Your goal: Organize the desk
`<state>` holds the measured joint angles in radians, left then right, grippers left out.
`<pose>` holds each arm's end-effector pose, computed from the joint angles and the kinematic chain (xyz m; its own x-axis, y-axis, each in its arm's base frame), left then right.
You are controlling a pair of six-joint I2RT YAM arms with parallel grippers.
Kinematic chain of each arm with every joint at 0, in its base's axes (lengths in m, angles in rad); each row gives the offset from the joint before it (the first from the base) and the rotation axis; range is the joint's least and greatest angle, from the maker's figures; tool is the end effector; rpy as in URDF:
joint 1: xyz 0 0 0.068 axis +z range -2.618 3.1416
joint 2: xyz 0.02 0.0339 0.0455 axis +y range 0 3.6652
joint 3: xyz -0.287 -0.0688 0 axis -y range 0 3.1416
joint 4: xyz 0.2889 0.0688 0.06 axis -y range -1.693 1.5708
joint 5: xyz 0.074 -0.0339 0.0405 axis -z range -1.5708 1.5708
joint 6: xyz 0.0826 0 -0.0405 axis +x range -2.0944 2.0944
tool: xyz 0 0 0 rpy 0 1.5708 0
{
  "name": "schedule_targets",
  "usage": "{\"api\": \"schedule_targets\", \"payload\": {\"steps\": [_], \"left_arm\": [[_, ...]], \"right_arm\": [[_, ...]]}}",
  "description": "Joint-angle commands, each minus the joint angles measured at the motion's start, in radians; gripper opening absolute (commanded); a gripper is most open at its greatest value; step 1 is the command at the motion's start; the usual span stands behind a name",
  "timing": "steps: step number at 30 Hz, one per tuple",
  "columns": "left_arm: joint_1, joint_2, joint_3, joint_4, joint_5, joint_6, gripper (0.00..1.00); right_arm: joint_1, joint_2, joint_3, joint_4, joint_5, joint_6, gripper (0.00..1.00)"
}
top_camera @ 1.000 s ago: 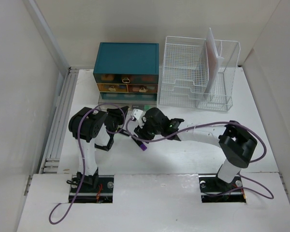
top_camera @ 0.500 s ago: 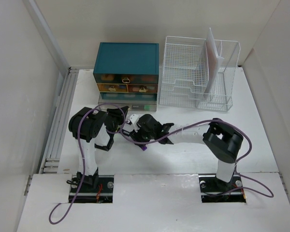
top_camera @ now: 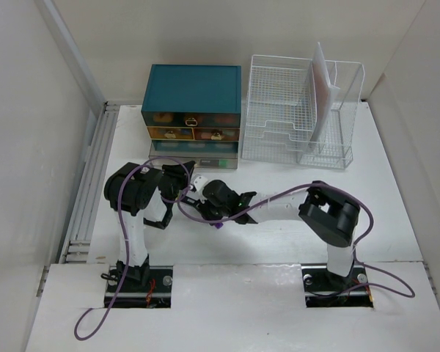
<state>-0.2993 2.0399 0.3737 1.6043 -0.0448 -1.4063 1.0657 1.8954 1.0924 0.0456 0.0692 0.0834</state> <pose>0.3242 -0.0962 0.0665 -0.2581 -0.9517 -0.1662 -0.0171 0.1765 -0.9842 0.2319 0.4077 0.1119 -0.4020 -0.5553 -0.7281 -0.8181 0.5750 0.0132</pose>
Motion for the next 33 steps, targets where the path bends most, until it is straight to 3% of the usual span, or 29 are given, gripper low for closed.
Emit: {"api": "schedule_targets", "payload": {"steps": [1,5,6,7,14,19,26,33], "left_arm": [[0.015,0.057,-0.044,0.462,-0.03,0.056,0.0],[0.015,0.057,-0.044,0.462,-0.03,0.056,0.0],[0.015,0.057,-0.044,0.462,-0.03,0.056,0.0],[0.015,0.057,-0.044,0.462,-0.03,0.056,0.0],[0.015,0.057,-0.044,0.462,-0.03,0.056,0.0],[0.015,0.057,-0.035,0.462,-0.03,0.056,0.0],[0.015,0.048,-0.035,0.462,-0.03,0.056,0.0],[0.015,0.057,-0.035,0.462,-0.03,0.056,0.0]], "right_arm": [[0.013,0.025,0.024,0.042,0.064,0.029,0.47],[0.013,0.025,0.024,0.033,0.073,0.029,0.17],[0.013,0.013,0.024,0.033,0.073,0.029,0.05],[0.013,0.013,0.035,0.033,0.083,0.018,0.01],[-0.001,-0.104,0.092,0.024,0.211,-0.129,0.0],[-0.079,-0.127,0.197,-0.039,0.199,-0.237,0.0],[-0.236,-0.115,0.36,-0.125,-0.028,-0.389,0.0],[-0.329,0.074,0.621,-0.32,-0.253,-0.523,0.05]]}}
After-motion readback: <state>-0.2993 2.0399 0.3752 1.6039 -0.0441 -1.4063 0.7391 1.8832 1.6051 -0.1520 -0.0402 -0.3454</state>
